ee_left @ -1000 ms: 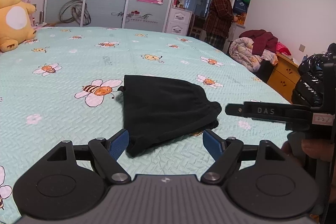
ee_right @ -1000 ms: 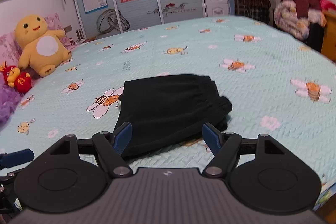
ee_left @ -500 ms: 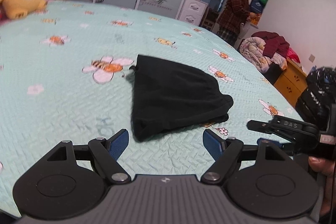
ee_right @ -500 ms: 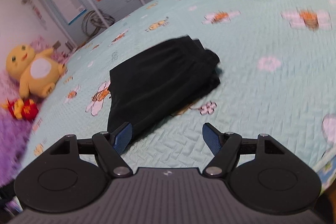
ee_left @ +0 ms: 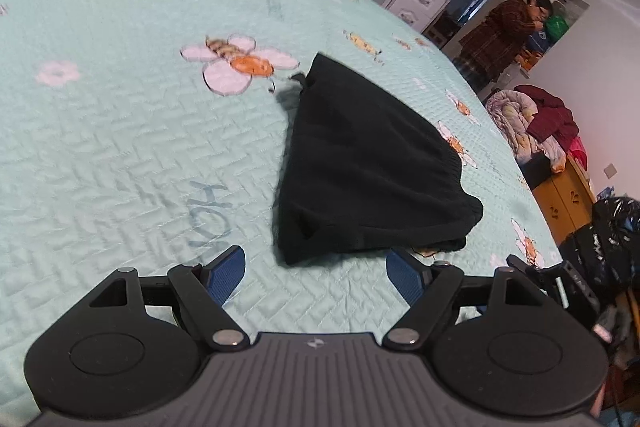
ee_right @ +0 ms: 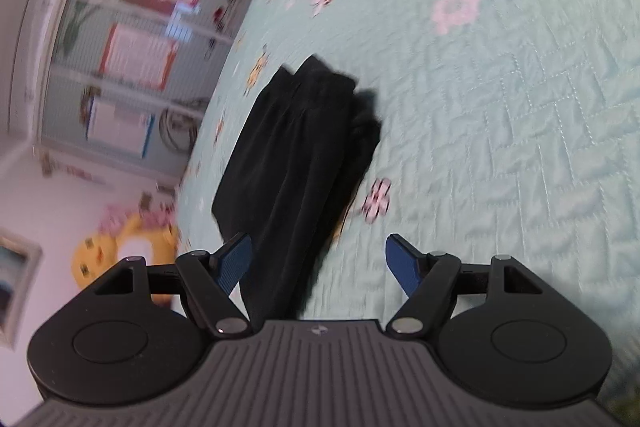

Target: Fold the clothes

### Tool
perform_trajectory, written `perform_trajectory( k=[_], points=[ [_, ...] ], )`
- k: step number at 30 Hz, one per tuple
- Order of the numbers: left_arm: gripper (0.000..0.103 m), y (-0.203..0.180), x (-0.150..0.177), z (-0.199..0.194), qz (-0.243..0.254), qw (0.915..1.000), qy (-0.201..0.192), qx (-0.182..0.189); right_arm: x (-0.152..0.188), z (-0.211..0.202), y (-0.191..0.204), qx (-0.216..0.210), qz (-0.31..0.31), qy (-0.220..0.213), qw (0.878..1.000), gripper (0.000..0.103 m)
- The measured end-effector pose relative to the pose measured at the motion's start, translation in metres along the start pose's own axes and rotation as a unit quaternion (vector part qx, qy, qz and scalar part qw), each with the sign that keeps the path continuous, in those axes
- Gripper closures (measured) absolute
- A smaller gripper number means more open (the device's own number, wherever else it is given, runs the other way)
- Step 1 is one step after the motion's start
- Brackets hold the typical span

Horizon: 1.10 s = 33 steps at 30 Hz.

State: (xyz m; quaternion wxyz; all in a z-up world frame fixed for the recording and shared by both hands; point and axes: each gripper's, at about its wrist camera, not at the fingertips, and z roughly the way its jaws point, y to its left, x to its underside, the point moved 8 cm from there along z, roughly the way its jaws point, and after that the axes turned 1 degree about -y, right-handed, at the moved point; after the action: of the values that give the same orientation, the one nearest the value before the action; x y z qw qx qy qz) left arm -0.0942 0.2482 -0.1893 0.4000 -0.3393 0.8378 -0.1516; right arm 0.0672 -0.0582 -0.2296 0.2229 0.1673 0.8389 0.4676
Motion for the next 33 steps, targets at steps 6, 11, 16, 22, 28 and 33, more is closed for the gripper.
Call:
perform_trajectory(
  k=[6, 11, 16, 22, 28, 33],
  points=[
    [0.022, 0.011, -0.012, 0.062, -0.058, 0.9972, 0.045, 0.01, -0.025, 0.051, -0.017, -0.013, 0.063, 0.005, 0.998, 0.027],
    [0.016, 0.026, -0.02, 0.102, -0.143, 0.987, 0.068, 0.03, -0.04, 0.082, -0.004, -0.01, 0.057, -0.005, 0.998, 0.019],
    [0.003, 0.014, -0.033, 0.12, -0.17, 0.9816, 0.065, 0.058, -0.053, 0.112, 0.008, 0.012, 0.035, -0.015, 0.999, 0.014],
    [0.018, 0.001, -0.038, 0.13, -0.142, 0.9874, 0.058, 0.039, -0.052, 0.131, 0.02, 0.039, -0.027, -0.009, 0.999, 0.035],
    [0.066, -0.009, -0.041, 0.101, -0.124, 0.989, 0.063, 0.05, -0.05, 0.126, 0.01, 0.019, -0.011, 0.012, 1.0, 0.069],
    [0.088, -0.017, -0.042, 0.073, -0.106, 0.9901, 0.069, 0.062, -0.049, 0.097, 0.038, -0.004, -0.032, 0.006, 0.999, 0.075]
  ],
)
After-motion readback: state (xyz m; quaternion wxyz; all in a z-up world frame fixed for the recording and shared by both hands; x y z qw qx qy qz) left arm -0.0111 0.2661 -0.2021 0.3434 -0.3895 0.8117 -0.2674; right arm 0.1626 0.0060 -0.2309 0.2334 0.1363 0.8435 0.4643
